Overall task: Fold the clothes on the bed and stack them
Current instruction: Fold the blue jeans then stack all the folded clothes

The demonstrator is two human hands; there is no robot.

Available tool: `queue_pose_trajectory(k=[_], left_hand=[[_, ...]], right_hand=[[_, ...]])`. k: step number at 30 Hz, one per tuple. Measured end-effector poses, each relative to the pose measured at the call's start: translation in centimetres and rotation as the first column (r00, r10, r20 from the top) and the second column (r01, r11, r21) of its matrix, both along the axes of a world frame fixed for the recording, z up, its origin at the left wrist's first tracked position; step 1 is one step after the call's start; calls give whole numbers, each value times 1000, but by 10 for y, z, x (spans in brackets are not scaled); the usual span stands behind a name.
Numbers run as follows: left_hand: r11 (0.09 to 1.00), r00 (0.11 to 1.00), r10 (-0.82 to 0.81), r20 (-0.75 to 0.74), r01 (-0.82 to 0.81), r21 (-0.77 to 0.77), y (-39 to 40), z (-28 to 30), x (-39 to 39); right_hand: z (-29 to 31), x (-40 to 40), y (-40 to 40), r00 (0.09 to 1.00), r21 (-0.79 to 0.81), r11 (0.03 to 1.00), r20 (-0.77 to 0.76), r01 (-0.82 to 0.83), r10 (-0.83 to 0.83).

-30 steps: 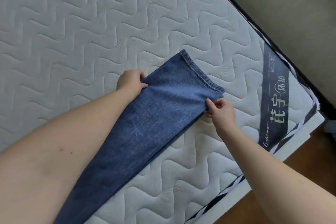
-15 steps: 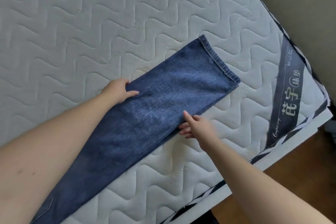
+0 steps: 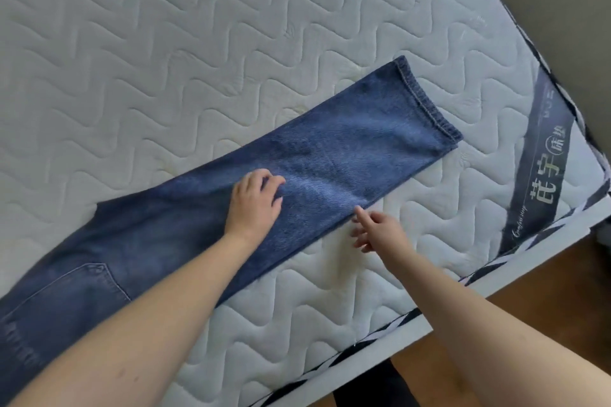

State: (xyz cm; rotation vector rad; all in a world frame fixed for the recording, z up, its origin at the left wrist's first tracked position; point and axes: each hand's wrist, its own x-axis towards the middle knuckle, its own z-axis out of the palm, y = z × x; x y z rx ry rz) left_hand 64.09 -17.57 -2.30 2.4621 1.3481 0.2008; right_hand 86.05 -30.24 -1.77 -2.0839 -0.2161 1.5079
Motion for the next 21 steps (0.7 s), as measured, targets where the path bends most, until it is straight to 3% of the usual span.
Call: queue_pose_trajectory(k=[3,7,12,17,19,21], left_hand=[[993,997,-20,72,28,-116,-48,-4,-10],[992,991,-62,-116,48,-113,-86,-23,-44],[990,951,-138,-277,121,-77,-107,-30,-91],[994,939,-93,-331,67,-88,-121,-32,-140],[992,930,-73,-359,30,-125,-127,-33,-156],[983,909,-48,-415,-31,-181,-135,-33,-172]], right_hand=[[5,-35,9,994,26,997,-80,-71,72],[-4,-70,15,993,-43,998,-113,-43,38],[-11,-78,13,999,-61,998,43,16,-13],[-14,-80,-3,978,-38,999,209,-11,19],[-14,-81,-8,987,-99,995,163,8,9],[-11,-88,-12,1000,-161,987,-22,6,-10]])
